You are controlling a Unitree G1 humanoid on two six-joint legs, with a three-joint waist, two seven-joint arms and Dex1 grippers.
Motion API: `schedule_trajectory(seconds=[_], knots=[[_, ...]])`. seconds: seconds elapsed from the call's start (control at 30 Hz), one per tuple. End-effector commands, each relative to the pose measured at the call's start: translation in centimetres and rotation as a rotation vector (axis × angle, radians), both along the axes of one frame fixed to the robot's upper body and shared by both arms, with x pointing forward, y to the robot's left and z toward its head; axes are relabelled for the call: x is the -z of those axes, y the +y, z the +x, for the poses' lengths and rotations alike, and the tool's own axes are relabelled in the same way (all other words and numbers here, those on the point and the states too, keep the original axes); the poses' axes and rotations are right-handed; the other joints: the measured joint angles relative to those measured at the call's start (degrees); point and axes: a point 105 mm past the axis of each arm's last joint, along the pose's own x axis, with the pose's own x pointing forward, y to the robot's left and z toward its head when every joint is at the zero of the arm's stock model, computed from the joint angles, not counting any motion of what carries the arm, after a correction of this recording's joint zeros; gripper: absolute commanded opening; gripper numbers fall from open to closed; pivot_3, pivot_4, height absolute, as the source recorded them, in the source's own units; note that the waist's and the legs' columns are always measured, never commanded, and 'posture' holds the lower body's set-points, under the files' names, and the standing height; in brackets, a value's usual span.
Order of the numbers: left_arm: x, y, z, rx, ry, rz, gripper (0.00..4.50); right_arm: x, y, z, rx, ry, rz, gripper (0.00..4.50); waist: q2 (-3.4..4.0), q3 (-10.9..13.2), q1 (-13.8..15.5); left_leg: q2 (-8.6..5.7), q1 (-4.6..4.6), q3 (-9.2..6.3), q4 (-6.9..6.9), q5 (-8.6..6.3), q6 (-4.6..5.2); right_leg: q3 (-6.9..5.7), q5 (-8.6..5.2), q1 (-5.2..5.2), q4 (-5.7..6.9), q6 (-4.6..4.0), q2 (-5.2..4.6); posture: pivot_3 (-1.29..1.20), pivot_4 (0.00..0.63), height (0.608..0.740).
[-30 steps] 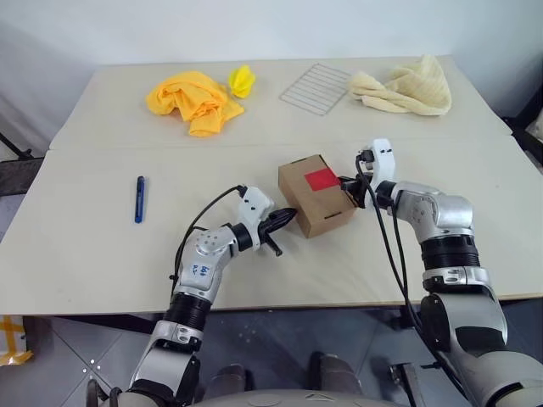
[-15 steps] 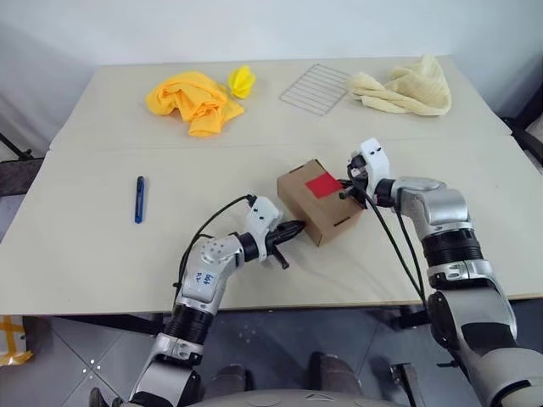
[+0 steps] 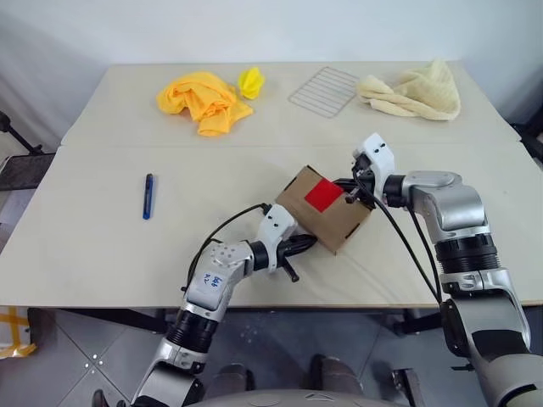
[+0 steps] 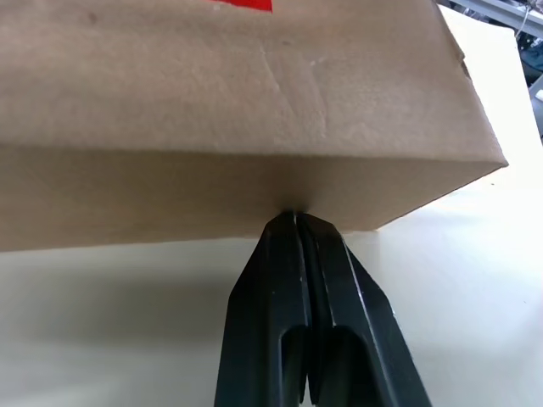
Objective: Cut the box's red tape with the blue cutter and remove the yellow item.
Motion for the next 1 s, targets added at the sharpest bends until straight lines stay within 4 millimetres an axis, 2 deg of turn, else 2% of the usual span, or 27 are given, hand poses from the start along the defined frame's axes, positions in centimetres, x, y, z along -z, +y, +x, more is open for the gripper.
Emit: schedule_trajectory(seconds=[0.03, 0.23, 0.5, 0.73, 0.87, 1.0], knots=[[-2.7, -2.9, -1.2, 0.089, -0.084, -0.042, 0.06, 3.0, 2.8, -1.4, -0.12, 0.108, 0.015, 0.0, 0.0, 0.0, 0.1, 0.01, 0.0, 0.0, 0.0, 0.0, 0.0, 0.0, 0.0, 0.0, 0.0, 0.0, 0.0, 0.0, 0.15, 0.74], [-2.6, -3.2, -1.3, 0.099, -0.083, -0.025, 0.06, 5.1, 1.0, -1.5, -0.079, 0.106, -0.11, 0.0, -0.18, -0.1, 0.6, 0.01, 0.01, 0.01, 0.0, 0.0, 0.0, 0.0, 0.0, 0.0, -0.01, 0.0, 0.01, 0.0, 0.15, 0.74], [-2.8, -3.5, -1.4, 0.096, -0.07, -0.035, 0.06, 6.1, -1.4, -1.3, 0.0, 0.061, -0.235, 0.0, -0.19, -0.1, 0.6, 0.01, 0.01, 0.03, -0.01, 0.0, 0.0, 0.01, 0.0, 0.0, -0.02, 0.0, 0.01, 0.0, 0.15, 0.74], [-3.0, -3.3, -1.5, 0.087, -0.072, -0.042, 0.06, 4.6, -3.4, -0.3, 0.099, -0.069, -0.292, 0.0, -0.2, -0.1, 0.7, 0.01, 0.01, 0.04, 0.04, 0.0, 0.01, 0.03, 0.06, 0.01, -0.02, -0.04, 0.01, 0.0, 0.15, 0.74], [-3.0, -2.9, -1.2, 0.072, -0.078, -0.039, 0.06, 2.9, -4.7, 0.5, 0.188, -0.144, -0.234, 0.0, -0.2, -0.1, 0.7, 0.02, 0.01, 0.05, 0.07, 0.02, 0.05, 0.05, 0.13, 0.01, -0.01, -0.06, 0.01, 0.0, 0.15, 0.74], [-3.1, -3.6, -1.6, 0.094, -0.075, -0.051, 0.06, 2.1, -4.4, 0.9, 0.225, -0.13, -0.096, 0.0, -0.2, -0.1, 0.6, 0.02, -0.01, 0.07, 0.12, 0.04, 0.06, 0.08, 0.17, 0.0, -0.01, -0.06, 0.01, 0.0, 0.15, 0.74]])
